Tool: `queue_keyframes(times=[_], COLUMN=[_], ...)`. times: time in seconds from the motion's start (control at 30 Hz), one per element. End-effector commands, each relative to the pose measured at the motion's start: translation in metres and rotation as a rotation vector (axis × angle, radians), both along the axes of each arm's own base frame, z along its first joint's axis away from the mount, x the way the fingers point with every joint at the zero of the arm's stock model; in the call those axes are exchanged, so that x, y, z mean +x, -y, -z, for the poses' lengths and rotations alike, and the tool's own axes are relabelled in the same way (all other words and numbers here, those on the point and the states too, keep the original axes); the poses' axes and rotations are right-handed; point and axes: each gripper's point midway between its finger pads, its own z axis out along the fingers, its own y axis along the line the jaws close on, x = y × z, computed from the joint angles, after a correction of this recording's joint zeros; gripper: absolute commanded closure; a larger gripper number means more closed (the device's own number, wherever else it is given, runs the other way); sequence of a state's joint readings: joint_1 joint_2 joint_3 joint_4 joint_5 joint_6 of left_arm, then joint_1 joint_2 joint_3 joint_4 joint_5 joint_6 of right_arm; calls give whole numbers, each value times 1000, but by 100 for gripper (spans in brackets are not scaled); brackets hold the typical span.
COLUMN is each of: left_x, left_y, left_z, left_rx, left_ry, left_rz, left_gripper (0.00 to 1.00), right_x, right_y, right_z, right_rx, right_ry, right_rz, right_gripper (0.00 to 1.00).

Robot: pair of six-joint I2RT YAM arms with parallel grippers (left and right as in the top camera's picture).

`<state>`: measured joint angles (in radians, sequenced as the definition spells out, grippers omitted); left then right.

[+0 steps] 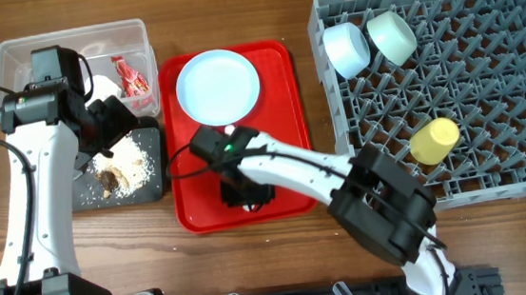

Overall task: Sort waste into correct bins and load items into the dishwasher rack
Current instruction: 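Grasp the white spoon with right gripper and drop it in the rack, then grasp the white fork with right gripper and drop it in the rack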

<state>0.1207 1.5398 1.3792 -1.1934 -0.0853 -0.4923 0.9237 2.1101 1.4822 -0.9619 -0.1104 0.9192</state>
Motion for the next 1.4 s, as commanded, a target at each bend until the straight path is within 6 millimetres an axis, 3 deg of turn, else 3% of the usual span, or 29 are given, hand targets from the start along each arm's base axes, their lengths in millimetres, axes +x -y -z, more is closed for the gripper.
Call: queue_keyframes(times=[0.0,0.13,0.33,0.37,0.4,0.47,0.6,0.63,0.67,0.77,0.8,0.83,0.87,0.97,1.0,1.1,1.13,1.23,1.37], left_x=[-1,-1,0,1,1,1,1,1,2,2,2,2,2,2,2,2,2,2,2], left_y=[-5,-5,-5,-5,-5,-5,-5,-5,-5,-5,-5,-5,-5,-5,-5,-5,-5,-5,-5], left_z=[-2,-2,-2,-2,-2,-2,-2,-2,-2,-2,-2,-2,-2,-2,-2,-3,-3,-2,-3], left_rx=[15,15,15,16,16,16,16,16,16,16,16,16,16,16,16,16,16,16,16], left_ry=[5,5,9,11,12,12,11,12,15,15,15,15,15,16,16,16,16,16,16], left_rz=[-20,-20,-20,-20,-20,-20,-20,-20,-20,-20,-20,-20,-20,-20,-20,-20,-20,-20,-20], left_gripper=[0,0,0,0,0,0,0,0,0,0,0,0,0,0,0,0,0,0,0], right_x=[22,43,72,80,86,89,75,72,67,76,76,76,80,109,117,133,133,128,103], right_y=[25,61,123,145,164,200,235,235,223,226,229,230,232,214,197,117,90,51,5], right_z=[9,-30,-130,-147,-152,-147,-122,-114,-105,-101,-101,-101,-105,-149,-163,-192,-190,-161,-76], right_rx=[-51,-120,-90,-82,-94,-136,-182,-165,-88,-115,-131,-133,-147,-62,21,353,384,373,321], right_ry=[14,108,301,331,329,274,171,153,133,173,173,174,194,351,400,525,545,514,348], right_rz=[-1,-4,-83,-90,-89,-98,-56,-81,-157,-136,-132,-124,-105,-101,-115,-255,-297,-381,-483], right_gripper=[68,68,67,68,68,68,68,68,67,49,34,27,26,26,27,31,31,27,27])
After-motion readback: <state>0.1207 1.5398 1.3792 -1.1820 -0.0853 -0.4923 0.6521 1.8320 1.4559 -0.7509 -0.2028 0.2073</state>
